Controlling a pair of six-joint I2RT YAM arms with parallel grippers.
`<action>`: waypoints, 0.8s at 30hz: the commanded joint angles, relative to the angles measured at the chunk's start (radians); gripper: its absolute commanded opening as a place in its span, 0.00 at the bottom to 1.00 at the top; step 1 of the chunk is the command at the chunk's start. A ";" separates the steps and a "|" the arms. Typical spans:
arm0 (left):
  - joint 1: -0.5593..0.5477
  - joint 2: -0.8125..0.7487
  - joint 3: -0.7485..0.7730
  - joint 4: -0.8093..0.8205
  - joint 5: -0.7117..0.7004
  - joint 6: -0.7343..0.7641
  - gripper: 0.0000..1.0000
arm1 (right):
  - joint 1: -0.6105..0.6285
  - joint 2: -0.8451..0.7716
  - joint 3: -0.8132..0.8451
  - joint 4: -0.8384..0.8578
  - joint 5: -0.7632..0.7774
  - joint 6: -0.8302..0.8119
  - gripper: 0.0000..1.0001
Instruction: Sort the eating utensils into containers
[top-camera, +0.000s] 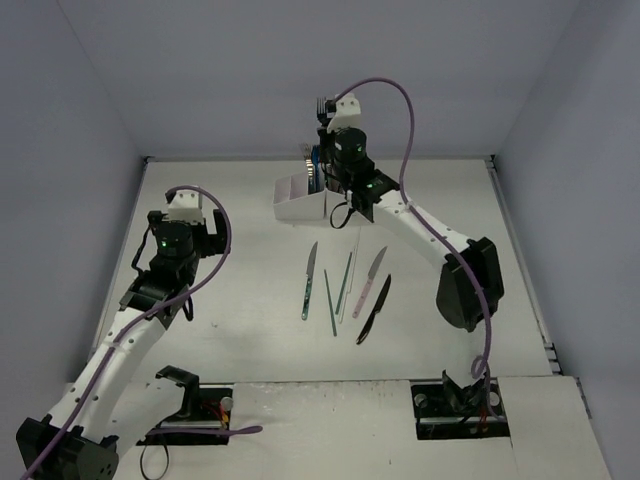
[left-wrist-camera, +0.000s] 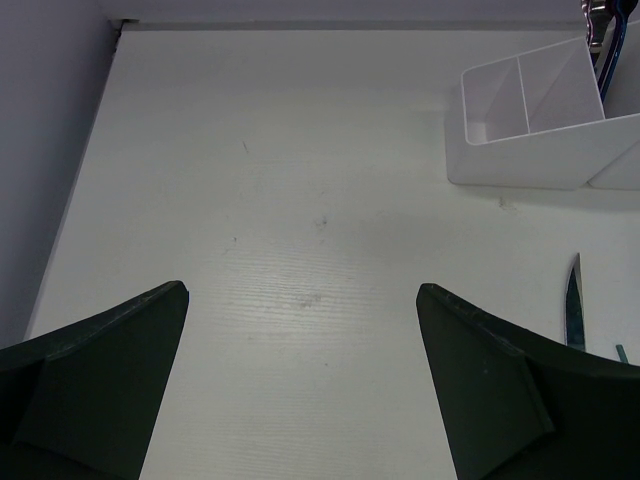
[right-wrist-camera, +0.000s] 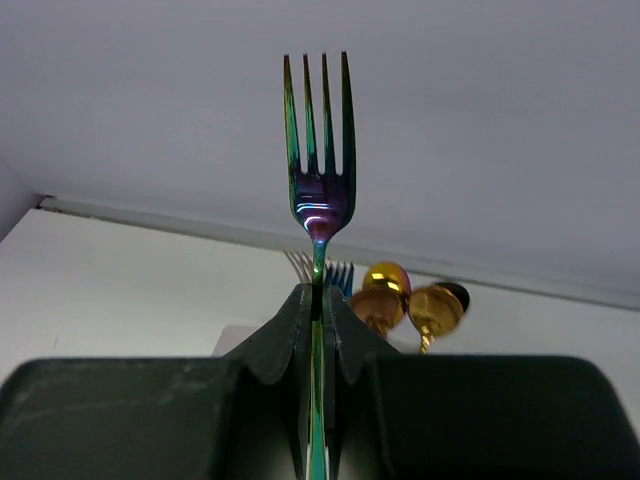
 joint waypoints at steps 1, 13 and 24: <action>-0.006 0.007 0.045 0.046 0.015 0.004 0.97 | 0.001 0.116 0.134 0.291 -0.037 -0.086 0.00; -0.005 0.016 0.046 0.043 0.028 0.001 0.98 | 0.001 0.271 0.078 0.390 0.035 -0.078 0.00; -0.008 0.038 0.067 0.017 0.049 -0.027 0.97 | 0.028 0.010 -0.174 0.414 0.024 -0.087 0.27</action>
